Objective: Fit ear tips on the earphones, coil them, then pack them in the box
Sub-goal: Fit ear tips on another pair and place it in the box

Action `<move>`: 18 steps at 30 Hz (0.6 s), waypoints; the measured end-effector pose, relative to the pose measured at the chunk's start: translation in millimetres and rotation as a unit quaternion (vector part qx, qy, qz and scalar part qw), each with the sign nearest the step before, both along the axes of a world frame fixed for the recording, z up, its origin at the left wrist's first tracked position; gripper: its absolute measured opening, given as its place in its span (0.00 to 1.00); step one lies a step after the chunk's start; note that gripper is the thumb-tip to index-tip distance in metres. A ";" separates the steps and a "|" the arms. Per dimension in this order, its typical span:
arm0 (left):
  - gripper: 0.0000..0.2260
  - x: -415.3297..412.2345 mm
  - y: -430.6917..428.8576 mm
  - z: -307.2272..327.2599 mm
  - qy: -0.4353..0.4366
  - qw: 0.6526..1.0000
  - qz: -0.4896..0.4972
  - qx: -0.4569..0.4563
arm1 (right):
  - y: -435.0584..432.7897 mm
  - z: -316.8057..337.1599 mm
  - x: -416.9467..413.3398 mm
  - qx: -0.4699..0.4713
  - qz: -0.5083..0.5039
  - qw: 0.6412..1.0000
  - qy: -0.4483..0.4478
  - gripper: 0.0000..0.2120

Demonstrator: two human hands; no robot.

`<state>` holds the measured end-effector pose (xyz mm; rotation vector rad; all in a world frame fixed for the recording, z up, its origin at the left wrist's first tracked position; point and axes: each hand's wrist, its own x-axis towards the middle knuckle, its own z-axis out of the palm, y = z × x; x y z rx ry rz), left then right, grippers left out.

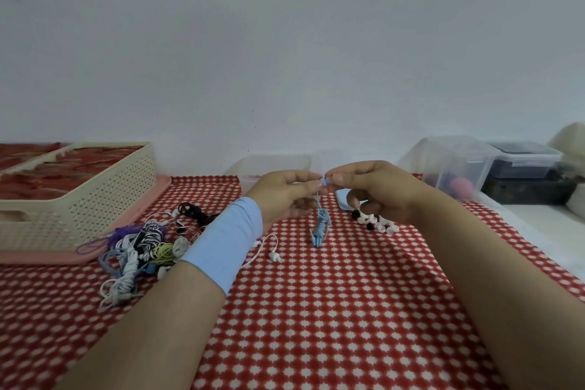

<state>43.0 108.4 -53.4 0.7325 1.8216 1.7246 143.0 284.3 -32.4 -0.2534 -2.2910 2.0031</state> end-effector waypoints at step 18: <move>0.05 2.6 1.8 1.0 -0.001 0.999 -0.048 0.015 | 2.4 1.0 -0.2 -0.062 0.061 0.995 -0.055 0.08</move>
